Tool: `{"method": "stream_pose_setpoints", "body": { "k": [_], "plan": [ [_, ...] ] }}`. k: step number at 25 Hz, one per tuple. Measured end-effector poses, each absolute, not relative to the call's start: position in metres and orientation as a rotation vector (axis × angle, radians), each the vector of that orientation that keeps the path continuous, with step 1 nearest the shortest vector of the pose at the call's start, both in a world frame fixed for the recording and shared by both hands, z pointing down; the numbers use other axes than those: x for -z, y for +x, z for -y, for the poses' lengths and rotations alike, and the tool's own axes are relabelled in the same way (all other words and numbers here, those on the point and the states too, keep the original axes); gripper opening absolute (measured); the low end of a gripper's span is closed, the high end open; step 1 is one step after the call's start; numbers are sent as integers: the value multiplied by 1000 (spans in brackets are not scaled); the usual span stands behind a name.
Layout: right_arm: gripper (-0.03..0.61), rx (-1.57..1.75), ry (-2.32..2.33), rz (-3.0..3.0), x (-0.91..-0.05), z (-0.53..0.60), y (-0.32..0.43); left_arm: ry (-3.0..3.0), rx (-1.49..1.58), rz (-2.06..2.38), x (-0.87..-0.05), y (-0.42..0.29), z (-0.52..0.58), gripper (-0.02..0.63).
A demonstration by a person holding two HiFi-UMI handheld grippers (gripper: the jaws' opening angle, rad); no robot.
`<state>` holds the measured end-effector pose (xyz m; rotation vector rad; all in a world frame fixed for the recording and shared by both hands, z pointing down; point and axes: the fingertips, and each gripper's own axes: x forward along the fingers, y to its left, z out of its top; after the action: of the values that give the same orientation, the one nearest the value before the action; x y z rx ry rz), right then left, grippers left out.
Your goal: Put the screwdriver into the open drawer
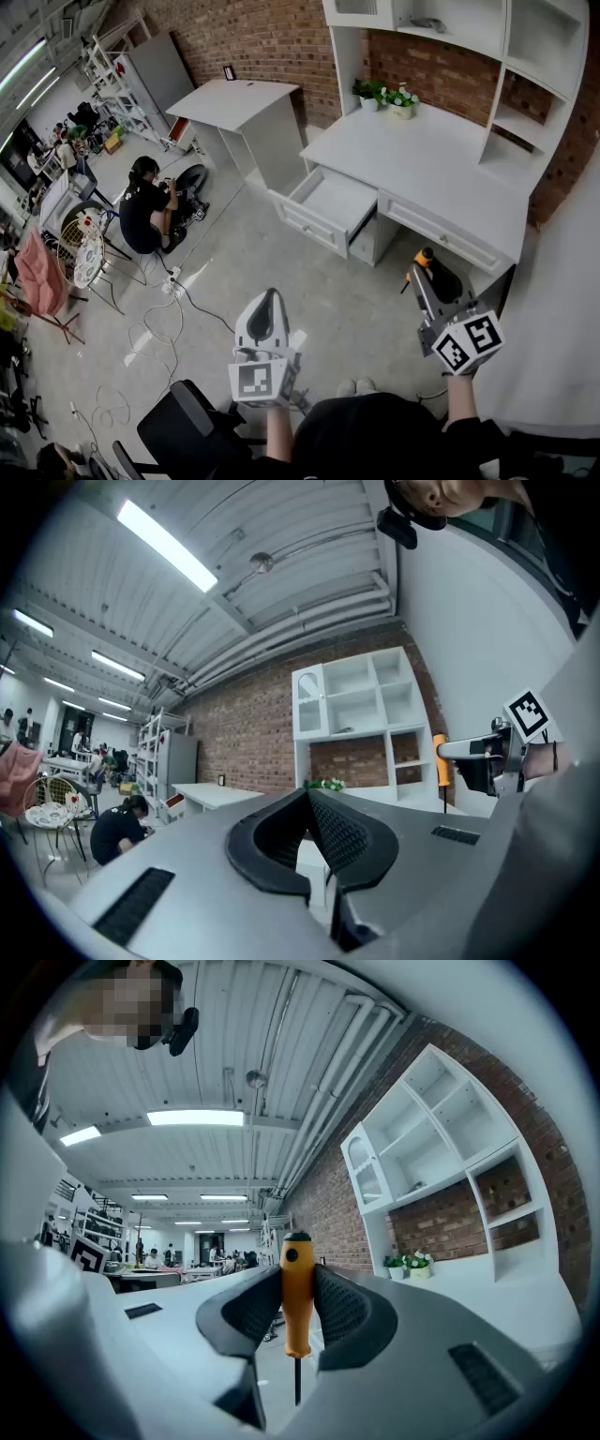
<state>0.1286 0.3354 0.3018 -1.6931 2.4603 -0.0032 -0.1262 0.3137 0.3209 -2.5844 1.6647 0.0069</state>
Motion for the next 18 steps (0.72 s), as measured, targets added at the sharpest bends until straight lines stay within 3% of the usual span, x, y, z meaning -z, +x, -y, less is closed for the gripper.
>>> {"method": "stream_pose_setpoints", "body": {
  "k": [18],
  "plan": [
    [112,11,-1689,-2480,-311,-326,150,-2598,74,-1705,-340,-106,-318,8]
  ]
}}
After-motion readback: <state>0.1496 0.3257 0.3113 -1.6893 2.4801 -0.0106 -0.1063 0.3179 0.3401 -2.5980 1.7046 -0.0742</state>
